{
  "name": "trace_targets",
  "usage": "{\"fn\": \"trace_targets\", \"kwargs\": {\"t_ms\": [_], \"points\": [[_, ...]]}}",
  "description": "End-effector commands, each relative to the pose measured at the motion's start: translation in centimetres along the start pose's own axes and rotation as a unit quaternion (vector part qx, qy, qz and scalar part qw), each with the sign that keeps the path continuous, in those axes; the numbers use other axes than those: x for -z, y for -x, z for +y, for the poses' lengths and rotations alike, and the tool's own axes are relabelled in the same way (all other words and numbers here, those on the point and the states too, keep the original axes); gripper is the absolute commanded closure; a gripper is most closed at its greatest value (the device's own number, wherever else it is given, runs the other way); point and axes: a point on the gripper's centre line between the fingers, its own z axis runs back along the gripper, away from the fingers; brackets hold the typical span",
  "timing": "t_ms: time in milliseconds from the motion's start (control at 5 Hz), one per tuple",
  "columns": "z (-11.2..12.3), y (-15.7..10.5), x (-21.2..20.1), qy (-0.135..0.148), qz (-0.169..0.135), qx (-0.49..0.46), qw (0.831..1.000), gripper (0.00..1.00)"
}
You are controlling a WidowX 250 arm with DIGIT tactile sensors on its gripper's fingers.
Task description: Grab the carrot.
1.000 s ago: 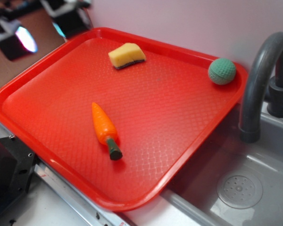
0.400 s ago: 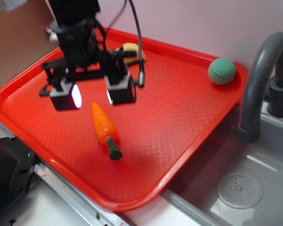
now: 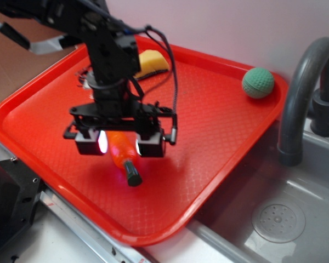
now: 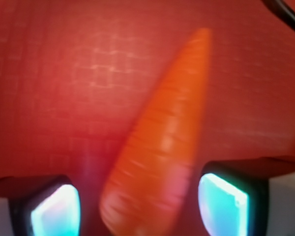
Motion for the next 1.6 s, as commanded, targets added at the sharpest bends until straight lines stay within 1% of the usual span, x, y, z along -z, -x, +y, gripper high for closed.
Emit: {"fn": "trace_targets", "kwargs": {"t_ms": [0, 200, 400, 600, 800, 1000, 1200, 1400], "points": [[-0.5, -0.2, 0.2, 0.022, -0.039, 0.046, 0.998, 0.0], [0.1, -0.2, 0.7, 0.02, -0.031, 0.035, 0.999, 0.25], [0.5, -0.3, 0.9, 0.022, -0.037, 0.033, 0.999, 1.0], [0.7, -0.5, 0.4, 0.031, -0.031, 0.037, 0.998, 1.0], [1.6, -1.6, -2.5, 0.05, -0.011, 0.062, 0.997, 1.0], [3.9, -5.2, -6.8, 0.102, 0.077, 0.171, 0.977, 1.0], [6.6, -7.3, -11.3, 0.148, 0.078, 0.259, 0.951, 1.0], [8.6, -7.7, -16.2, 0.161, 0.04, 0.34, 0.926, 1.0]]}}
